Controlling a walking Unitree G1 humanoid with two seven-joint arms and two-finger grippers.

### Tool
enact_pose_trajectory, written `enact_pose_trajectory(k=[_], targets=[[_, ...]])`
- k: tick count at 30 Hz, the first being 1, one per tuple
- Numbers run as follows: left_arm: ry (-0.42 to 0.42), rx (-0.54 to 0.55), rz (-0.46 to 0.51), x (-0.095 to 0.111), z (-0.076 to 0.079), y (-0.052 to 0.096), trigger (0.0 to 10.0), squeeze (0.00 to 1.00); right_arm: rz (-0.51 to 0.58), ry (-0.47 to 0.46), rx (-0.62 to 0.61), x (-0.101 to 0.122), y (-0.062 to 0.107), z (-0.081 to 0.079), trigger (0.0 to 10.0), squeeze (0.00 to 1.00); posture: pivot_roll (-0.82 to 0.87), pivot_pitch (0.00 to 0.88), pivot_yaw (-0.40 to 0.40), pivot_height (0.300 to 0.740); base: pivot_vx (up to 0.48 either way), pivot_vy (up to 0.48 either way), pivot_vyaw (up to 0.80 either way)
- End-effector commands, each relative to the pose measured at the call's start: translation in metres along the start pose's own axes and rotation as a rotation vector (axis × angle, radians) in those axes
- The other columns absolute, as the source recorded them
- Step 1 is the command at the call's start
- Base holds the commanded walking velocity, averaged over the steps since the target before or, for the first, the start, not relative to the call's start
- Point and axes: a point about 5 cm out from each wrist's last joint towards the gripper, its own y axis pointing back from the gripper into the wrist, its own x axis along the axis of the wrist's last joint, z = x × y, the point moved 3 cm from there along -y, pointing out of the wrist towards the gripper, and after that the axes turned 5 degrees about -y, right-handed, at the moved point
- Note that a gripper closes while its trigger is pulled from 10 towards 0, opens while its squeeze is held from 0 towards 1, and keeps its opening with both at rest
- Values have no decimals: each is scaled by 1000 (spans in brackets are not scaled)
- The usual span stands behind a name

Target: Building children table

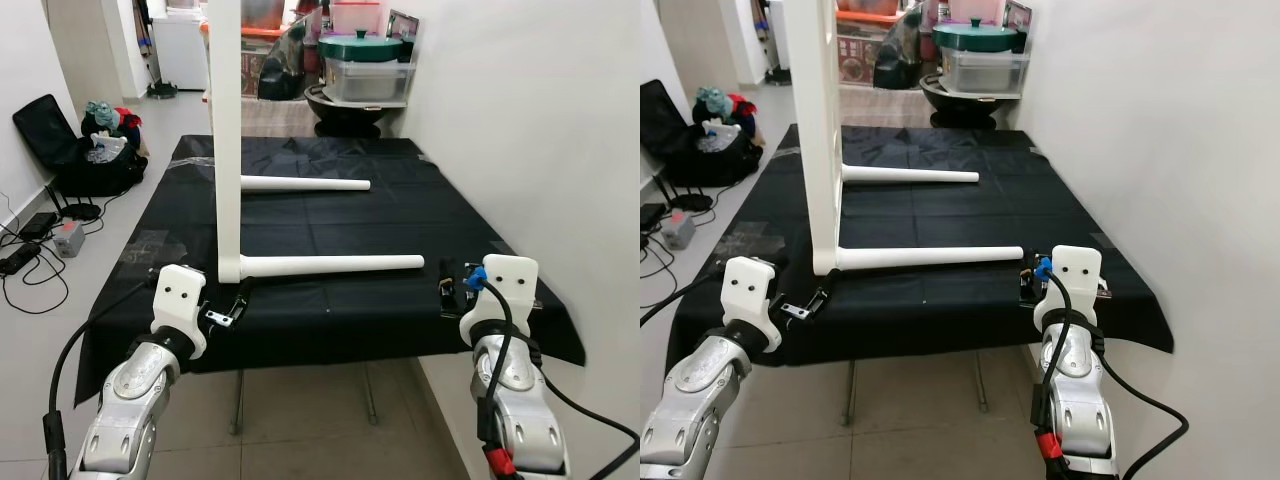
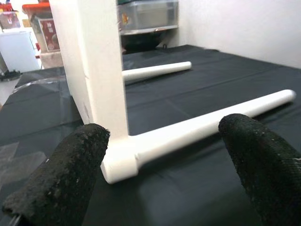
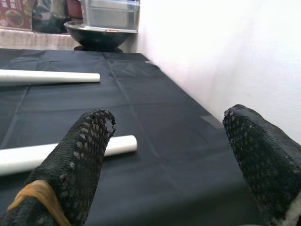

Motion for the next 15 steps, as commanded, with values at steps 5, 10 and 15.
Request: enact_pose_trajectory(k=[5, 10, 15], targets=[[13, -29, -11, -4, 2, 1, 10000, 0, 18, 12, -3, 3, -1, -3, 10000, 0, 80, 0, -95, 740, 480, 0, 0], [11, -55, -19, -5, 4, 2, 10000, 0, 29, 11, 4, 6, -1, -7, 10000, 0, 84, 0, -101, 740, 237, 0, 0], [23, -96, -10, -4, 11, 5, 10000, 0, 39, 12, 21, 7, 0, -10, 10000, 0, 83, 0, -102, 740, 0, 0, -116]])
